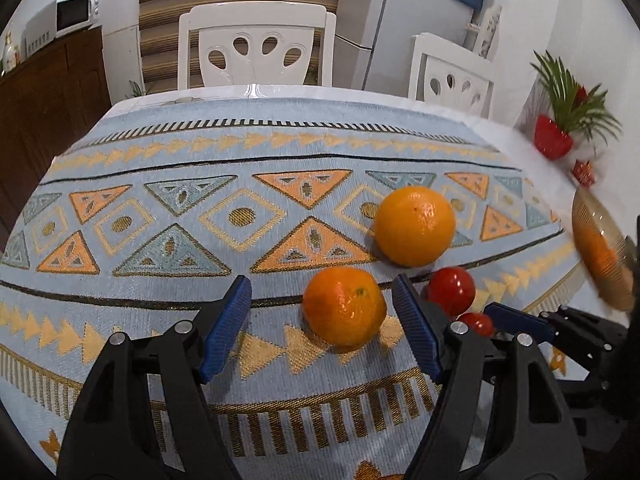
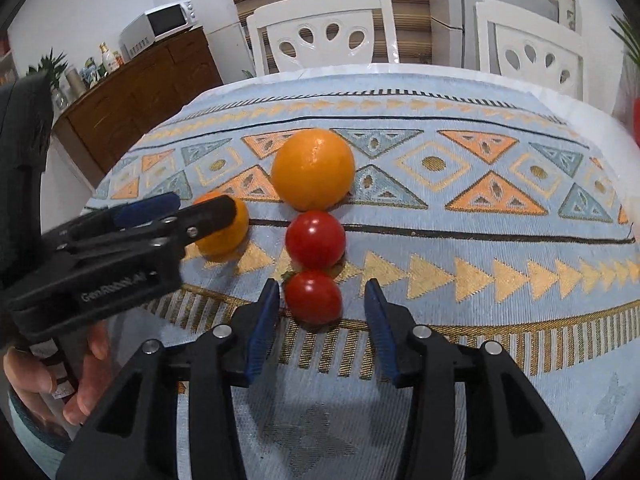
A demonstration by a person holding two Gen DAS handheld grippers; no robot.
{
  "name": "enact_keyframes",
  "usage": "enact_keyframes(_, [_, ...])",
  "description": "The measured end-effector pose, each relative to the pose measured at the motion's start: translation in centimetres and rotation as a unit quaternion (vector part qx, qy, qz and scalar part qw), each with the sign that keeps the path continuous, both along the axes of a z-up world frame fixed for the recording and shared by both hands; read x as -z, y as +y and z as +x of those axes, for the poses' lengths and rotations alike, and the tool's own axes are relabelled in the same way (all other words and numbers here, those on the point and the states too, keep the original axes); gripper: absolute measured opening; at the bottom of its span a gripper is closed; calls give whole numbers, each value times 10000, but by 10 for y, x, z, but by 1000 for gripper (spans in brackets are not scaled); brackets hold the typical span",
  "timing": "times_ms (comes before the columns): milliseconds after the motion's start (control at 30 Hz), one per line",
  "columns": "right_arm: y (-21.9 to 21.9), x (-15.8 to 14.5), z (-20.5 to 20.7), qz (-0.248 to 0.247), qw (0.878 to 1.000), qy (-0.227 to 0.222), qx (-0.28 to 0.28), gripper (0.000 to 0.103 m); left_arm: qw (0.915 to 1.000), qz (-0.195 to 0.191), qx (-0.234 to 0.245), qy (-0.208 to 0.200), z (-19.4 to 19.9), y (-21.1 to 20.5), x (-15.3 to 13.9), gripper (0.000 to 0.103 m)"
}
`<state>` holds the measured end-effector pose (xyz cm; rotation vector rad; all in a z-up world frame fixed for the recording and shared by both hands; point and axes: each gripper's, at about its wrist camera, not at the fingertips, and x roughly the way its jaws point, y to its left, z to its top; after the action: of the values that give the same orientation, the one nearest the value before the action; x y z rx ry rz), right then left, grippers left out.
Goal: Organize fruits
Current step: 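Grasp a tangerine with the left tool while the right tool grasps a tomato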
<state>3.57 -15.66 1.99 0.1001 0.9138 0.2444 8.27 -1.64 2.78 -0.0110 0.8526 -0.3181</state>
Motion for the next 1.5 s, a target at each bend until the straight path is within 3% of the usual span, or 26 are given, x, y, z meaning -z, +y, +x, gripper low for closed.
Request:
enact_keyframes(500, [4, 2, -1, -124, 9999, -23, -79, 42, 9993, 289, 79, 224, 5, -8, 10, 70])
enact_keyframes(900, [6, 2, -3, -220, 9997, -36, -110, 35, 9982, 575, 53, 135, 3, -15, 11, 66])
enact_keyframes(1200, [6, 2, -3, -260, 9996, -48, -100, 30, 9978, 645, 134, 91, 2, -17, 11, 58])
enact_keyframes(1333, [6, 1, -4, -289, 9995, -74, -87, 28, 9980, 593, 189, 110, 2, -18, 11, 46])
enact_keyframes(1500, [6, 0, -6, -313, 9994, -125, -67, 27, 9983, 541, 173, 102, 1, -16, 11, 45])
